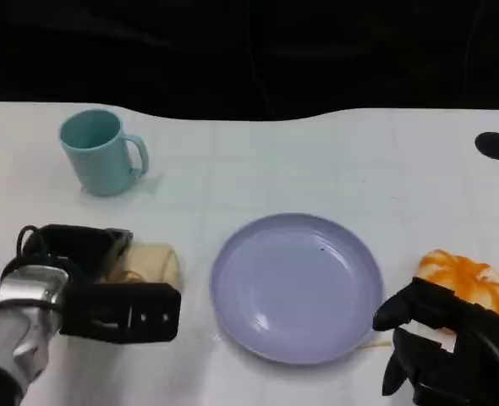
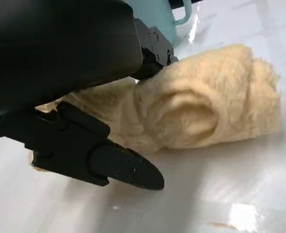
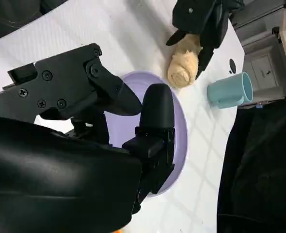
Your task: Grasp the towel on the left side of the plate with the left hand and place it into the plate.
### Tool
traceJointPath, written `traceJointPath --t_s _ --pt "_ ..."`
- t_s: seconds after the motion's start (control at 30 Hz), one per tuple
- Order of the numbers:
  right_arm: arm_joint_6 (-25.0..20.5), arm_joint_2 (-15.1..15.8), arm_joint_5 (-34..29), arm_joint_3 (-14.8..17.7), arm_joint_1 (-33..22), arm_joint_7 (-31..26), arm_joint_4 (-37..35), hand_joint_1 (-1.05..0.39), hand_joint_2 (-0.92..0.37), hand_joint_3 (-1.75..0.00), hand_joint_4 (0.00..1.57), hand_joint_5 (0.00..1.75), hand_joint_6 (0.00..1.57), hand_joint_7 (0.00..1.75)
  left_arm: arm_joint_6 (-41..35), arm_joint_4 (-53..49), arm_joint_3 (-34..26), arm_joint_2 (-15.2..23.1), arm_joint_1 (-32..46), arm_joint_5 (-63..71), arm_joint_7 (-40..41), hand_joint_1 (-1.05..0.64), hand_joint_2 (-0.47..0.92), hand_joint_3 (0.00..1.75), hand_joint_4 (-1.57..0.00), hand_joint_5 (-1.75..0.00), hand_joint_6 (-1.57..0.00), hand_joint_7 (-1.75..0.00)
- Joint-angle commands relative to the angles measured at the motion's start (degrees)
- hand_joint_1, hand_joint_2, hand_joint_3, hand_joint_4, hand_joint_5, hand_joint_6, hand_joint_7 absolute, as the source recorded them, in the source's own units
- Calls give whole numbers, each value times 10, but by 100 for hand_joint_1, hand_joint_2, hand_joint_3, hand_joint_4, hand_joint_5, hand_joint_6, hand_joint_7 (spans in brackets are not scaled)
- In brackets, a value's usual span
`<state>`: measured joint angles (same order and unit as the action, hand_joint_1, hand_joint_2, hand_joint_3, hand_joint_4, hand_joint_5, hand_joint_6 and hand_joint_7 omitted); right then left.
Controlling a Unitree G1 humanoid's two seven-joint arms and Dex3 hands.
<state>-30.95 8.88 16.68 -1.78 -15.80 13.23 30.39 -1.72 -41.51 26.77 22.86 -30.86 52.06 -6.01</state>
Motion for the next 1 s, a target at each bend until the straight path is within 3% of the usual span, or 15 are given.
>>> traceJointPath --t_s 0.03,0.07,0.1,0.17,0.27,0.3,0.33,0.4,0.47,0.57,0.67,0.83,0.87,0.93,1.0 --pt "3 9 1 6 -2 2 8 -10 -74 -100 60 175 48 151 27 -93 18 -10 -23 -19 21 -39 91 3 -64 -13 -45 -6" --pt "1 8 0 5 -2 1 10 -10 -74 -100 60 175 48 151 38 -113 21 -12 -30 -23 27 -37 91 3 -70 -16 -49 -7" --pt "0 8 0 5 -2 0 10 -10 -74 -100 60 175 48 151 46 -129 25 -14 -36 -26 33 -32 92 8 -82 -40 -70 -8" --pt "-2 8 0 5 -1 -1 11 -10 -74 -100 60 175 48 151 59 -155 33 -17 -43 -29 49 -30 91 6 -82 -111 -106 -7" --pt "-5 8 1 6 0 -2 11 -9 -74 -100 61 175 48 151 71 -171 40 -18 -45 -35 83 -28 92 13 -75 -150 -122 -7" --pt "-5 8 1 6 1 -2 11 -9 -74 -100 61 175 48 151 74 -173 41 -18 -43 -38 97 -28 92 22 -72 -162 -120 -24" --pt "-5 8 1 6 1 -2 10 -9 -74 -101 61 175 48 151 82 -172 40 -16 -38 -39 125 -27 92 29 -71 -169 -98 -74" --pt "-4 8 1 7 1 -1 9 -9 -74 -101 61 175 48 151 100 -173 38 -13 -27 -42 179 -25 92 38 -74 -173 -77 -128" --pt "-3 8 1 7 1 -1 9 -8 -74 -101 61 175 49 151 114 -176 39 -12 -20 -44 229 -24 92 40 -74 -174 -66 -149" --pt "-4 8 1 7 2 -1 9 -8 -74 -102 62 175 49 151 134 -177 40 -10 -7 -39 326 -24 91 35 -78 -175 -74 -128" --pt "-3 8 0 6 2 -2 7 -8 -74 -101 62 175 48 151 146 -183 42 -12 -1 -38 396 -25 92 30 -77 -175 -61 -160" --pt "0 8 -1 4 3 -1 6 -8 -75 -102 61 175 48 151 152 -188 26 -24 7 -62 454 -27 90 29 -74 -175 -54 -174" --pt "-1 8 -1 4 3 -1 5 -8 -75 -102 61 175 48 151 150 -182 20 -26 10 -68 459 -27 90 27 -74 -175 -56 -164" --pt "-2 7 0 4 4 -1 5 -8 -75 -102 61 175 48 151 146 -173 13 -28 13 -74 470 -26 89 20 -75 -175 -80 -111" --pt "-4 7 0 4 4 -1 6 -8 -74 -102 61 175 48 151 145 -164 8 -29 16 -77 475 -23 90 15 -77 -175 -74 -134"
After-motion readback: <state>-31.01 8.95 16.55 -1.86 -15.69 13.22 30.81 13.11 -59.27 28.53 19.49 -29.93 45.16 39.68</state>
